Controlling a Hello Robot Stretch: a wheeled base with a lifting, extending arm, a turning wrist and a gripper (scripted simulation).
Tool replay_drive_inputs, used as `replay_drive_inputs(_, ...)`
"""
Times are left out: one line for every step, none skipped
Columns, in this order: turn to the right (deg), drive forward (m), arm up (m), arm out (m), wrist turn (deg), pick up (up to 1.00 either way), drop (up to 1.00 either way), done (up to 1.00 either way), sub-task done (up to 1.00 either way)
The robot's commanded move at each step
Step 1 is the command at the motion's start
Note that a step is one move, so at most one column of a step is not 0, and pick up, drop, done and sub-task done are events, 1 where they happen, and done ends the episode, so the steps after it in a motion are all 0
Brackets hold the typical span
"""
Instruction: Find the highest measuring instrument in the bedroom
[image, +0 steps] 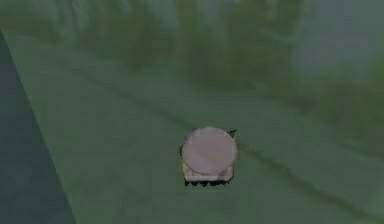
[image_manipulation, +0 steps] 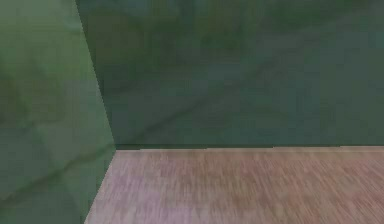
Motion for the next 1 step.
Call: replay_drive_inputs(0.0,0.00,0.00,0.00,0.0,0.00,0.00,1.00,0.00)
